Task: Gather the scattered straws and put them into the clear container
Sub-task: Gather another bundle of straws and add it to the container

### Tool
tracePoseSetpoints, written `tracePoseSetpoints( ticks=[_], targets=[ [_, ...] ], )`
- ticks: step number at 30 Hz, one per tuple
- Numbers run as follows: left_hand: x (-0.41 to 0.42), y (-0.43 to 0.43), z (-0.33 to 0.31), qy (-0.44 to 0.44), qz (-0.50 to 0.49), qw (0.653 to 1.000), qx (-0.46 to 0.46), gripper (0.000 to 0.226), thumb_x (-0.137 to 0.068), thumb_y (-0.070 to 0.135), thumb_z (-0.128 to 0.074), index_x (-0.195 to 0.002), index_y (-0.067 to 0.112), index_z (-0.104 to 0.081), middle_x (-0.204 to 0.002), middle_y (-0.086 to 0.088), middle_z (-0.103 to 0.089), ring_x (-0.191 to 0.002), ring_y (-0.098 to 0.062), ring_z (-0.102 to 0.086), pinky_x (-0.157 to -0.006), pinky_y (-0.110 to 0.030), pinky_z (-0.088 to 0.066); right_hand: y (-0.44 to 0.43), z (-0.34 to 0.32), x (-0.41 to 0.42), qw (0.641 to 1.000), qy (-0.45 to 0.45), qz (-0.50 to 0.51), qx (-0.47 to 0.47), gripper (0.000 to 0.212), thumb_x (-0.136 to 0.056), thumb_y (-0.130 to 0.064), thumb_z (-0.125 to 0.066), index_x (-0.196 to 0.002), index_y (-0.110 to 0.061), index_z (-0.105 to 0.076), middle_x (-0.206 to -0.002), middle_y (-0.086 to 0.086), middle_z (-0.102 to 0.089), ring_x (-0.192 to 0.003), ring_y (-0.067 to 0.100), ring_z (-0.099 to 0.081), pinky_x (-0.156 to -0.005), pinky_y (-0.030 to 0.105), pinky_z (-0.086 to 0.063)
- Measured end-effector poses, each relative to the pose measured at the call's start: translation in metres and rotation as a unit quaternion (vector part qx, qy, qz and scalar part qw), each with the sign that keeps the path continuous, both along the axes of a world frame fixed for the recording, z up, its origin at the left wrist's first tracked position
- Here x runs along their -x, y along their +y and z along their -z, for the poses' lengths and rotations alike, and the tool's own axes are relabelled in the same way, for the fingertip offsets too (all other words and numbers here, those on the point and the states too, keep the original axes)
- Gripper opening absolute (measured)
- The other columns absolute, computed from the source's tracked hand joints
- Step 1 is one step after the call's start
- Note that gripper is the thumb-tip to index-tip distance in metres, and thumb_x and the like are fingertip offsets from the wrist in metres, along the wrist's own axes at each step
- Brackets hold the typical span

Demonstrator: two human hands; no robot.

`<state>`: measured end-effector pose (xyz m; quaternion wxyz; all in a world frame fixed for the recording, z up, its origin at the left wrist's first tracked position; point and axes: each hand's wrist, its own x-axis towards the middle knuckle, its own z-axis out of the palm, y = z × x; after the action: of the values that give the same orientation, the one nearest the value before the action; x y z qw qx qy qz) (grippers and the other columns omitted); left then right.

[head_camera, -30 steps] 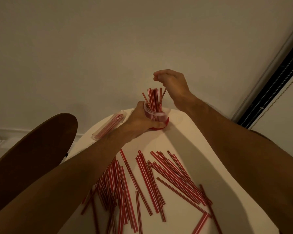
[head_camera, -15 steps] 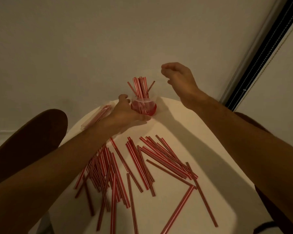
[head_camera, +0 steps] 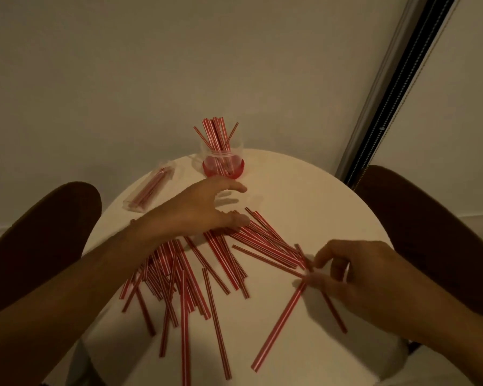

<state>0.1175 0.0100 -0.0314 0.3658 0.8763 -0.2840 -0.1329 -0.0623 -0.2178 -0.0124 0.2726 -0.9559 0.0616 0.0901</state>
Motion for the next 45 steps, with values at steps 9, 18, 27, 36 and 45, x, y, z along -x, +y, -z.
tracePoseSetpoints(
  ticks=[9, 18, 27, 36, 45],
  targets=[
    [0.004, -0.027, 0.009, 0.006, 0.185, 0.969, -0.163, 0.093, -0.070, 0.055, -0.077, -0.147, 0.050, -0.026, -0.162, 0.015, -0.009, -0.148, -0.008, 0.007, -0.121, -0.043, -0.005, -0.007, 0.036, 0.027, 0.982, -0.150, 0.079, 0.087, 0.016, -0.089, -0.028, -0.067, -0.105, -0.025, -0.071, -0.084, -0.017, -0.058, -0.069, -0.004, -0.051, -0.057, 0.005, -0.033],
    [0.010, -0.049, 0.008, 0.005, 0.198, 0.972, -0.128, 0.084, -0.078, 0.040, -0.077, -0.146, 0.049, -0.028, -0.162, 0.014, -0.012, -0.148, -0.005, 0.003, -0.120, -0.039, -0.009, -0.018, 0.044, -0.031, 0.971, -0.218, 0.055, 0.077, 0.019, -0.095, -0.020, -0.061, -0.109, -0.017, -0.073, -0.098, 0.003, -0.066, -0.086, 0.012, -0.055, -0.074, 0.021, -0.041],
    [0.017, -0.063, 0.005, 0.006, 0.157, 0.982, -0.109, 0.088, -0.077, 0.040, -0.077, -0.148, 0.047, -0.025, -0.162, 0.013, -0.011, -0.148, -0.009, 0.006, -0.118, -0.040, -0.007, -0.009, 0.041, -0.036, 0.976, -0.213, 0.023, 0.037, 0.034, -0.098, -0.032, -0.053, -0.128, -0.020, -0.062, -0.121, 0.001, -0.060, -0.108, 0.014, -0.050, -0.084, 0.023, -0.037],
    [0.012, -0.048, 0.000, 0.080, 0.088, 0.985, -0.127, 0.093, -0.083, 0.013, -0.075, -0.151, 0.043, -0.018, -0.153, 0.012, -0.029, -0.128, -0.012, -0.041, -0.094, -0.027, -0.039, 0.003, 0.052, -0.008, 0.985, -0.162, 0.049, -0.034, 0.064, -0.096, -0.004, -0.051, -0.153, -0.019, -0.024, -0.162, 0.006, -0.021, -0.149, 0.015, -0.009, -0.114, 0.024, -0.011],
    [0.029, -0.064, 0.004, -0.008, 0.074, 0.989, -0.129, 0.074, -0.088, -0.001, -0.062, -0.150, 0.027, -0.032, -0.153, 0.004, -0.032, -0.132, -0.016, -0.040, -0.097, -0.020, -0.031, 0.011, 0.057, -0.036, 0.976, -0.214, 0.023, -0.018, 0.071, -0.082, 0.012, -0.060, -0.145, -0.011, -0.041, -0.141, 0.009, -0.049, -0.130, 0.022, -0.042, -0.092, -0.009, -0.013]
  ],
)
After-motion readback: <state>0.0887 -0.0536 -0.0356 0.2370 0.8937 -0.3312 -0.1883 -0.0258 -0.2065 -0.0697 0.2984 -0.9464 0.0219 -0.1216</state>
